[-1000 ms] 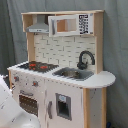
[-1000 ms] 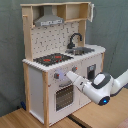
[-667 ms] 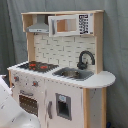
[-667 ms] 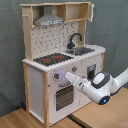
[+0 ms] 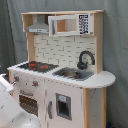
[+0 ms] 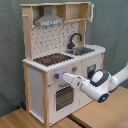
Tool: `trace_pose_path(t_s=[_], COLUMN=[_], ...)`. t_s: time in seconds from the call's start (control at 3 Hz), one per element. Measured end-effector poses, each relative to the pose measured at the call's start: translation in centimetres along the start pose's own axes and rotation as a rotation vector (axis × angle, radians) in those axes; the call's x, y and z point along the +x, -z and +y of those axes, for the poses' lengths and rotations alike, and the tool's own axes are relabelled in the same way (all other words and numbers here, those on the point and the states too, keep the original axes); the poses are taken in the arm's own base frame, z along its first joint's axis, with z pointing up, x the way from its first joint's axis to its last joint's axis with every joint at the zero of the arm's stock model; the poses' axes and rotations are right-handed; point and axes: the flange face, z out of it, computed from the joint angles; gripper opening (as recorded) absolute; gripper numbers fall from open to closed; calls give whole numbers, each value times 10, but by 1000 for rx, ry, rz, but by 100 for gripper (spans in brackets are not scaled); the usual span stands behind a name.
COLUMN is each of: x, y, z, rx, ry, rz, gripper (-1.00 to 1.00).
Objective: Play with the kitchen
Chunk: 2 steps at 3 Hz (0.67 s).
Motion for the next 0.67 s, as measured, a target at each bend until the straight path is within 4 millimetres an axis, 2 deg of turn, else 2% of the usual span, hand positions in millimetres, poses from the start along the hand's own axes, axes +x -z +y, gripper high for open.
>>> trace_pose_path(t_s=[0.67], x=[-5], y=[-21], z=[7], rx=[-26], ry=[238], rz=[40], gripper=[100])
